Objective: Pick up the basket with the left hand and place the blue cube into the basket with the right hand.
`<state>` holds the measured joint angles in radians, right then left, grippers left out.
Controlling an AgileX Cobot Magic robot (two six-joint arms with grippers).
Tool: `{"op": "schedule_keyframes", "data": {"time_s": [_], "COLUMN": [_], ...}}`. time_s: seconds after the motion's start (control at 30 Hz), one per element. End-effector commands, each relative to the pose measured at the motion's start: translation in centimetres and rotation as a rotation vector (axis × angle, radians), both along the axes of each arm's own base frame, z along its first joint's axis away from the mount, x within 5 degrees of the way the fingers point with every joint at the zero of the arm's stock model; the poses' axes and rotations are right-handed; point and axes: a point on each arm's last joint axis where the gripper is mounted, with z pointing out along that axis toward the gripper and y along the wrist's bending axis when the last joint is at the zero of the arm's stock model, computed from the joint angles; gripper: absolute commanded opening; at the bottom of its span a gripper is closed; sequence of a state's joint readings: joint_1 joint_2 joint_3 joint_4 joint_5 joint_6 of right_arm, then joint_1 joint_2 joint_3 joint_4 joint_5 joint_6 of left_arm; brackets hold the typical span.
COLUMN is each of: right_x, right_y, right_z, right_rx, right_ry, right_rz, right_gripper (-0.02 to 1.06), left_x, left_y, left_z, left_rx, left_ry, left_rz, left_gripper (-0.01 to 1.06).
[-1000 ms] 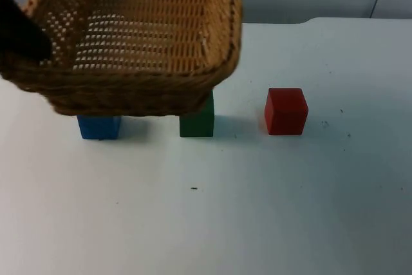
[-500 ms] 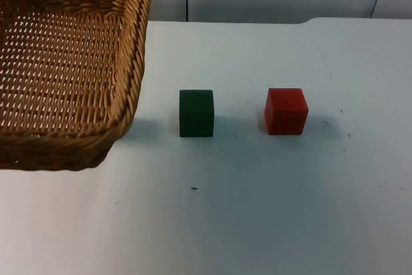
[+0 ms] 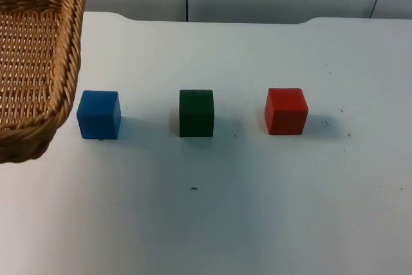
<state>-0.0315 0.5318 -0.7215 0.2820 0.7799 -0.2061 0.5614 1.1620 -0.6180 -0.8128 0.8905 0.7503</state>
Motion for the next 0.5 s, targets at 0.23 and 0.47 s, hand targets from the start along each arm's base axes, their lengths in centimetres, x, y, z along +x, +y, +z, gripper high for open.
{"op": "schedule_keyframes", "data": {"time_s": [0.23, 0.47], "right_x": [5.5, 10.4], "right_y": [2.3, 5.8], "right_z": [-0.1, 1.0], "right_rx": [0.014, -0.051], "right_ry": [0.062, 0.111], "right_rz": [0.275, 0.481], "right_gripper": [1.04, 1.04], "left_x": [-0.2, 0.5], "left_y": [0.2, 0.9], "left_z": [0.2, -0.5], "left_rx": [0.05, 0.069], "left_ry": [-0.008, 0.016], "left_rz": [-0.026, -0.01], "left_gripper": [0.0, 0.0]}}
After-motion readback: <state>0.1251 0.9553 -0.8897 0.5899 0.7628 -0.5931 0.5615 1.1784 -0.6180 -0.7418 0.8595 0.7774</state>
